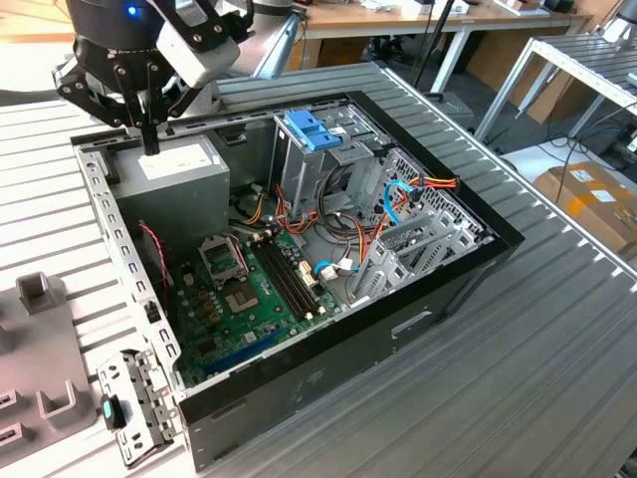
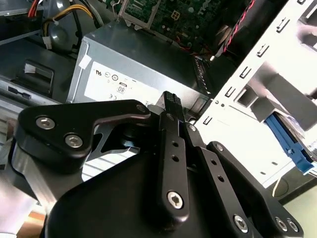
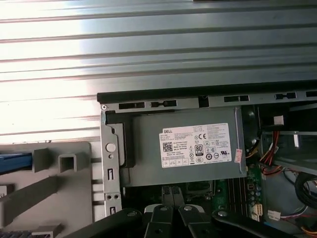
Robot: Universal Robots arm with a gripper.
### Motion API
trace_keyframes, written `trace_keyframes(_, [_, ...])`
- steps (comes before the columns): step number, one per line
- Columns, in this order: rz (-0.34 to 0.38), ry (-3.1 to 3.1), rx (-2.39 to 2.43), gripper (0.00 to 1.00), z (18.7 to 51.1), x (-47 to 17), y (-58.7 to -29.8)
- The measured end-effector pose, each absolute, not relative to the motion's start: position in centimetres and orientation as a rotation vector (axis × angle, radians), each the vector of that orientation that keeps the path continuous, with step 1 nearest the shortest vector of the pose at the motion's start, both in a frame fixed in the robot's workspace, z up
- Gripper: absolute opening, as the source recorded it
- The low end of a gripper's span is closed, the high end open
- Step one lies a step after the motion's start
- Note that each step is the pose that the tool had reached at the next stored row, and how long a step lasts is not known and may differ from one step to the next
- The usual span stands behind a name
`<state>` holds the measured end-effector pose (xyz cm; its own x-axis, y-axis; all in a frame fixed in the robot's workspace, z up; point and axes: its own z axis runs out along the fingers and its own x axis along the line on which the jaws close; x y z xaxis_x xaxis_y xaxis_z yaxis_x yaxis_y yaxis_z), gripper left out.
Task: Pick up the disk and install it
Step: 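Reach for the disk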
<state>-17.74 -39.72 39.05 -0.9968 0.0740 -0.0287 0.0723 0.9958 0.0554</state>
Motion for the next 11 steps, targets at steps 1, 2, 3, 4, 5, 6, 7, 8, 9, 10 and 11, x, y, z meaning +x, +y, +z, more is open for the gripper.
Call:
trace_keyframes(1, [0.085,3.108,0.114,0.11,39.0,-17.9,-39.7])
trace_keyframes(2, [0.085,3.108,0.114,0.11,39.0,-18.2,-39.7])
trace_keyframes(3, [0.085,3.108,0.114,0.11,39.0,-18.4,-39.7])
trace_keyframes(4, [0.085,3.108,0.114,0.11,39.0,-18.6,-39.7])
trace_keyframes(5, [0.085,3.108,0.114,0.11,39.0,-18.7,-39.7])
trace_keyframes(6, [0.085,3.108,0.114,0.11,39.0,-18.8,-39.7])
trace_keyframes(7, [0.085,3.108,0.114,0.11,39.0,-18.9,-39.7])
trace_keyframes(8, [0.084,3.108,0.114,0.11,39.0,-19.0,-39.7])
trace_keyframes(9, [0.085,3.108,0.114,0.11,39.0,-19.2,-39.7])
trace_keyframes(10, [0.085,3.108,0.114,0.11,39.0,-19.3,-39.7])
trace_keyframes(11, [0.085,3.108,0.114,0.11,39.0,-19.5,-39.7])
